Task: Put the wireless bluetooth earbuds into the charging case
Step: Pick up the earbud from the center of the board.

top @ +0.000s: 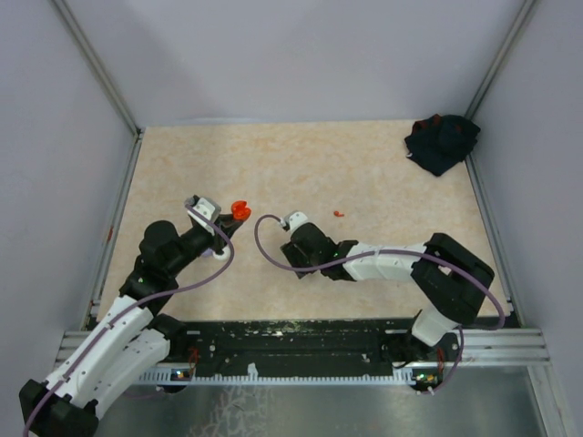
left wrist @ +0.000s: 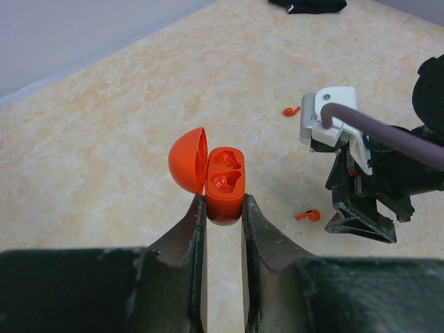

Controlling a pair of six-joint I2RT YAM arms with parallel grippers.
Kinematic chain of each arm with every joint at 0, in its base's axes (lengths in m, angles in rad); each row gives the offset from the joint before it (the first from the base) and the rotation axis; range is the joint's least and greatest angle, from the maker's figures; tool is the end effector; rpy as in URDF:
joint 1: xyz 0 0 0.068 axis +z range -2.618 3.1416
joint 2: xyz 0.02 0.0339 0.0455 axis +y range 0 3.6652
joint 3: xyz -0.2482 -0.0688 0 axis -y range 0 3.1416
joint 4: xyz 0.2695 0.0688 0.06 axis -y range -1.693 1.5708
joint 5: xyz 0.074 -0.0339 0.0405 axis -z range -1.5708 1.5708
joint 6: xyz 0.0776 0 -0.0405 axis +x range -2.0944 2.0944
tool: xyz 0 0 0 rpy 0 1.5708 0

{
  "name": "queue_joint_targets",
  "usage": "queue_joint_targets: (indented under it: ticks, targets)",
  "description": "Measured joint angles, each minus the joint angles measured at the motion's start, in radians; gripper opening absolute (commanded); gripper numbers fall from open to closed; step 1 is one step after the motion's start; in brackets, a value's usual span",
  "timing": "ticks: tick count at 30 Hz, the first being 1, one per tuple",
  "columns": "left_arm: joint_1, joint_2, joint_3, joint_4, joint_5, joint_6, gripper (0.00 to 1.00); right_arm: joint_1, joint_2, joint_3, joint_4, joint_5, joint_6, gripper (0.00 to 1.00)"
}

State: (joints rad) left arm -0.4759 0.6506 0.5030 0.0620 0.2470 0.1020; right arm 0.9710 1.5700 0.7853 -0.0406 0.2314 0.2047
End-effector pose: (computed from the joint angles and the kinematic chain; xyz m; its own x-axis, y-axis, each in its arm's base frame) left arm 0.2105 -0.1298 0.2708 -0.0083 0.1154 -0.9933 0.6651 0.7424 0.0807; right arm 0.2147 0.2824 0.1039 -0.5516 -0.4561 -0.6984 -0.6164 0.7870 -0.0271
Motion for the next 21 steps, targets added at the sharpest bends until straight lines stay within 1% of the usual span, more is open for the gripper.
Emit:
queue_joint_targets:
  ticks: [7, 12, 21]
  targets:
    - [0.0, 0.002, 0.001, -0.004, 0.0, 0.0, 0.0, 0.008, 0.049, 0.003, 0.003, 0.038, -0.002, 0.62]
    - [0.0, 0.003, 0.005, -0.007, 0.001, 0.0, 0.0, 0.008, 0.062, 0.029, -0.014, 0.107, -0.002, 0.61]
    - [0.0, 0.003, 0.005, -0.011, 0.008, 0.0, 0.0, -0.054, 0.068, 0.035, -0.027, 0.153, 0.0, 0.59]
